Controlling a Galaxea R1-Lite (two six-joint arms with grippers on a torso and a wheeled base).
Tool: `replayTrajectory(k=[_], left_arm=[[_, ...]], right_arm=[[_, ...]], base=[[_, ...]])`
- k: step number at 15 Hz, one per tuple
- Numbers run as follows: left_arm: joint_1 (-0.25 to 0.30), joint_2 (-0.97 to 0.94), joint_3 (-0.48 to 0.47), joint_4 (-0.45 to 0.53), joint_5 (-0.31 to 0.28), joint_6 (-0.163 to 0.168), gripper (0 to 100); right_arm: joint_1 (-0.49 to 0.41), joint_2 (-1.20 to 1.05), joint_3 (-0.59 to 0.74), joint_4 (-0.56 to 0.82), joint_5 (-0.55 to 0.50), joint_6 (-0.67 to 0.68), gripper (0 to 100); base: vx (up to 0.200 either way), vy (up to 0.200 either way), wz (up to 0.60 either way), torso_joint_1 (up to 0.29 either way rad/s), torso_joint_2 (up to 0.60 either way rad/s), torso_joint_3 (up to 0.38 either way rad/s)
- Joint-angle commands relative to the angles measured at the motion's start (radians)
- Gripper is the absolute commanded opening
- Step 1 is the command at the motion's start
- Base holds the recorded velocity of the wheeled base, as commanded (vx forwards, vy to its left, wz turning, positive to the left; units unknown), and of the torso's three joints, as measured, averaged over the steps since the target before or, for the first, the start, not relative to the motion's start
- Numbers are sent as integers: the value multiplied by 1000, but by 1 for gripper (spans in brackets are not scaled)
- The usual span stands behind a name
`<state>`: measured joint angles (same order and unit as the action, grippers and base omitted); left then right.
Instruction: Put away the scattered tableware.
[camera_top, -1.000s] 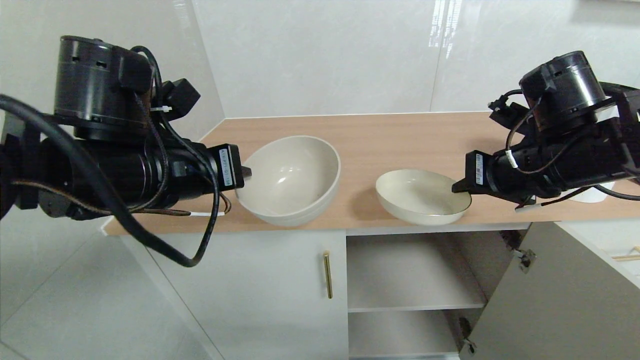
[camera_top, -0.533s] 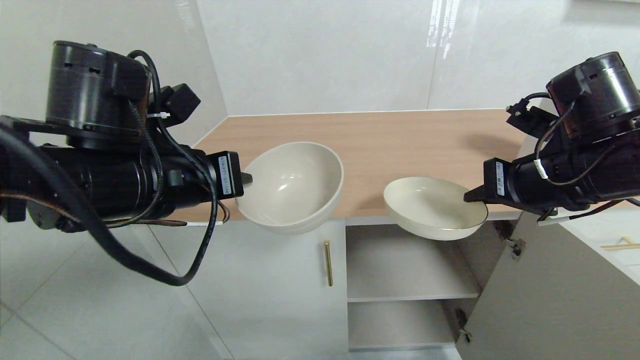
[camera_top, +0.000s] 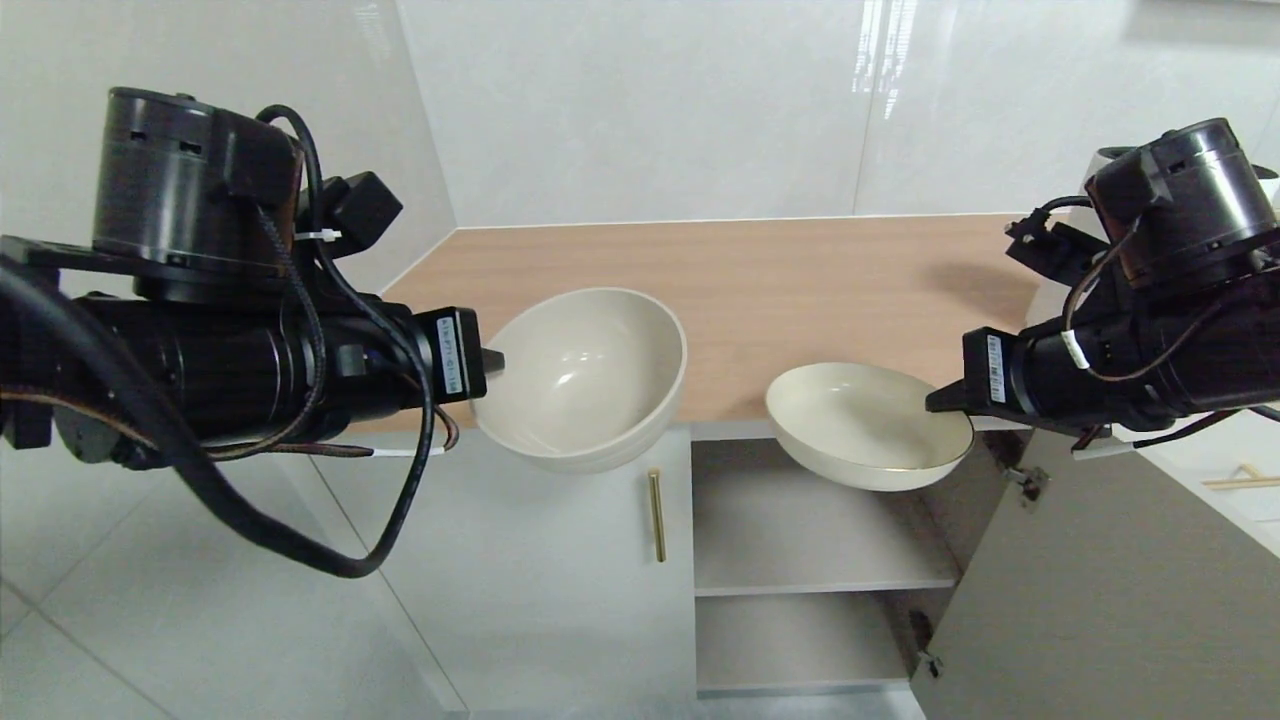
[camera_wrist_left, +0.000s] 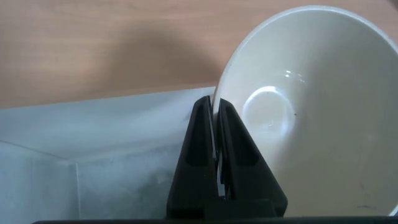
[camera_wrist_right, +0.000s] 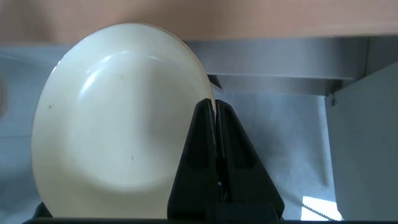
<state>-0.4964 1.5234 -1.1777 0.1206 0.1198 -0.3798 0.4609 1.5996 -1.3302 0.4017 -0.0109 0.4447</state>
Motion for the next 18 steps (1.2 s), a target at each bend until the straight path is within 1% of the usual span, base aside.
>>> replayTrajectory(k=[1,2,3,4,5,6,8,10,13,14,18], left_arm=[[-5,-3,3,2,0,-1,0],[-8,-12,10,2,-2,1,0],[-11,-32,27,2,-42,12,0],[-11,-43,33,4,-68,22,0],[-11,-65,52,4,-120,38,0],[-11,-71,58,4,-132,41,0],[-11,-68,58,10,-137,48,0],[-11,-29,58,56,-137,88,0],[-11,-6,58,86,-138,111,0],[-11,1,58,94,-140,121,0],[-21,35,58,99,-140,125,0]], right_arm=[[1,8,8,0,0,-12,0],[2,7,17,0,0,-24,0],[13,7,39,0,5,-70,0],[16,7,49,0,5,-83,0],[22,7,62,0,11,-103,0],[35,8,69,0,15,-112,0],[35,16,75,0,17,-116,0],[35,63,74,0,17,-123,0],[35,134,71,-12,15,-124,0],[33,158,75,-49,12,-123,0],[16,227,77,-103,8,-123,0]], base=[[0,0,0,-134,369,222],[0,0,0,-149,422,261],[0,0,0,-144,427,271],[0,0,0,-159,456,300],[0,0,0,-159,452,305],[0,0,0,-139,461,305],[0,0,0,-141,459,317],[0,0,0,-115,454,337],[0,0,0,-76,374,289],[0,0,0,-22,144,115],[0,0,0,-12,34,21]])
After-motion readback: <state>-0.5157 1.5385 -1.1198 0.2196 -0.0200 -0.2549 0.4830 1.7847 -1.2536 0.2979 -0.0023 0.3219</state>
